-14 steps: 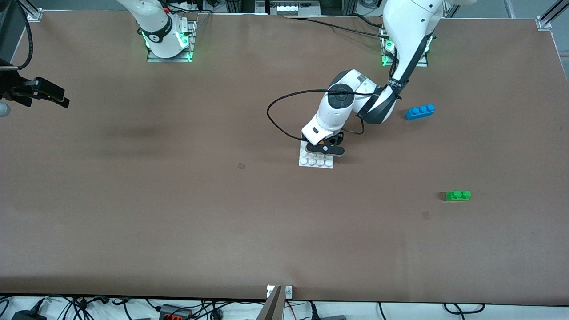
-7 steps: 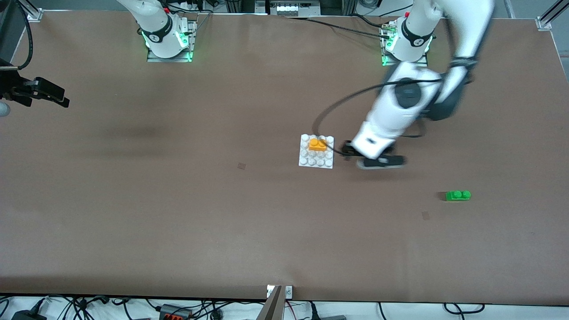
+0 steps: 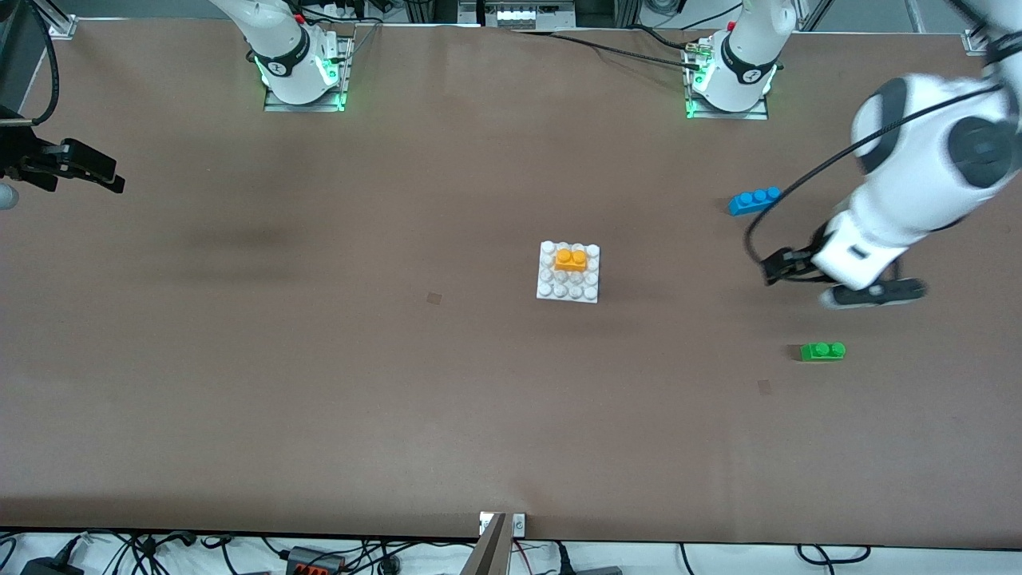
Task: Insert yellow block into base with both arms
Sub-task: 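Open the left gripper and lift it away from the base plate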
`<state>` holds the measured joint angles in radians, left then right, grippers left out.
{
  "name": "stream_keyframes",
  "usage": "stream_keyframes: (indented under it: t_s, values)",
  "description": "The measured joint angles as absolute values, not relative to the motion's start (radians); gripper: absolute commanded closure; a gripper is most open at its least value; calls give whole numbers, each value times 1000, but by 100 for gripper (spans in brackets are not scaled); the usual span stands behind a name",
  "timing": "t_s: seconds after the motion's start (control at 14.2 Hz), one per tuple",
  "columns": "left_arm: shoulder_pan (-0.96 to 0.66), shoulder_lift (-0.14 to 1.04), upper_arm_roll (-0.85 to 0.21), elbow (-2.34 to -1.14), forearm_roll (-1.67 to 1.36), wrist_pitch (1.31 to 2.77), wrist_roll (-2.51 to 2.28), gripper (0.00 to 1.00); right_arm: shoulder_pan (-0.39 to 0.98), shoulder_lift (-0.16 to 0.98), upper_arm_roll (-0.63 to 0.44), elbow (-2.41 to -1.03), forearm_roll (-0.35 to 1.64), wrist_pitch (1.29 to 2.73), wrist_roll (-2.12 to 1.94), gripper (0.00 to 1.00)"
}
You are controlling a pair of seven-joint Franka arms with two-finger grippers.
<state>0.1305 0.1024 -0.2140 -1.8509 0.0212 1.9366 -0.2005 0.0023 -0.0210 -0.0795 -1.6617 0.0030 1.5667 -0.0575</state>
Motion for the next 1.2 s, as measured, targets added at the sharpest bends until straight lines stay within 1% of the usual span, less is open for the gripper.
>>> stream_keyframes:
  t_s: [0.14,0.28,0.42,0.7,0.99,1.2]
  values:
    - [159,77,-214,-1772,21,1793,-159,0,2,-21,-80,-1662,3,1566,-57,0]
    - [164,69,-216,-1708,21,1709,-154,0,2,-21,-79,-1662,3,1566,-57,0]
    - [163,70,-224,-1683,-6,1692,-154,0,2,-21,-79,-1662,3,1566,-57,0]
    - [163,70,-250,-1670,-25,1681,-154,0,2,-21,-79,-1662,3,1566,-57,0]
    - [163,59,-253,-1663,-25,1634,-150,0,2,-21,-79,-1662,3,1566,-57,0]
    - [163,54,-253,-1663,-25,1624,-149,0,2,-21,-79,-1662,3,1566,-57,0]
